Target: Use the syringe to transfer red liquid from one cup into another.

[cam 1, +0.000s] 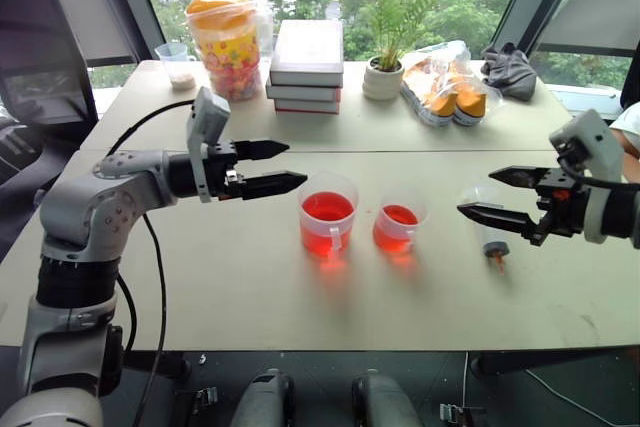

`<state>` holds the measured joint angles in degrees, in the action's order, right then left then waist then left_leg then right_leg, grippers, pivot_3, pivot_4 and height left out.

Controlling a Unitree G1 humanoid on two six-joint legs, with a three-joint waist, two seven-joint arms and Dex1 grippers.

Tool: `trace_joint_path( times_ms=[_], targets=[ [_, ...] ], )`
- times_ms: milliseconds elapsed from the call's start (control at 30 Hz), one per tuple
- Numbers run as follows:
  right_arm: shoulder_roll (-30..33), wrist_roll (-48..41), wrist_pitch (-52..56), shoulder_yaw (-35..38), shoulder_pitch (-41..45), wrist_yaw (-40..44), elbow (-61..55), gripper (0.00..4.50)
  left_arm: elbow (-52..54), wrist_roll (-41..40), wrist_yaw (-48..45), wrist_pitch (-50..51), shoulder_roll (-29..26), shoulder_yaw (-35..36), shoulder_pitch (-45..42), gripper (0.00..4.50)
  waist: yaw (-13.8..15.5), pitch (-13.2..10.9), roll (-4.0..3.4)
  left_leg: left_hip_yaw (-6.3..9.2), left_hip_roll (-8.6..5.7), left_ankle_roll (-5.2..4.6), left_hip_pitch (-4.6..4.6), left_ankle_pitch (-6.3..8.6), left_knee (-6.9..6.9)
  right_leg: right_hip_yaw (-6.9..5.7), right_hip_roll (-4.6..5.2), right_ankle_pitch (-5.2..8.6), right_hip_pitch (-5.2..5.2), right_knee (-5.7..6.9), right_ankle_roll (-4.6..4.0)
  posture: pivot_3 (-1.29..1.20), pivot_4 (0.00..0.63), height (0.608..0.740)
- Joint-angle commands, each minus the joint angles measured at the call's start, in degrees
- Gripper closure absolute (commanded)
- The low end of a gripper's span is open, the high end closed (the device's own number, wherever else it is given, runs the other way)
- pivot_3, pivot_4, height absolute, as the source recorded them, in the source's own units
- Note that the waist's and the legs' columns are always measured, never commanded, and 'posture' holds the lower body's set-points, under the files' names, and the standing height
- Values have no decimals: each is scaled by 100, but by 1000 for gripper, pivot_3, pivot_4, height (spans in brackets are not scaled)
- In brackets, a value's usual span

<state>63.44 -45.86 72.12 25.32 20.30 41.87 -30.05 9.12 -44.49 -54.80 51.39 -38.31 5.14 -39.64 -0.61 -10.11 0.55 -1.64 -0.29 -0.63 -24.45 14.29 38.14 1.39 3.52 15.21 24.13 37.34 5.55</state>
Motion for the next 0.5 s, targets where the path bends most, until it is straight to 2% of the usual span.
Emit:
trace_joint_path(
  times_ms=[33,500],
  targets=[
    [71,-31,-121,61,13,-15,-50,47,99,-99,26,6,-17,104,-125,0,0,0,0,0,0,0,0,0,0,0,0,0,0,0,0,0,150,740],
    [235,40,-148,81,-122,17,127,47,62,-191,68,14,121,91,-235,0,1,0,0,0,0,0,0,0,0,0,-3,0,0,0,0,0,150,740]
  ],
)
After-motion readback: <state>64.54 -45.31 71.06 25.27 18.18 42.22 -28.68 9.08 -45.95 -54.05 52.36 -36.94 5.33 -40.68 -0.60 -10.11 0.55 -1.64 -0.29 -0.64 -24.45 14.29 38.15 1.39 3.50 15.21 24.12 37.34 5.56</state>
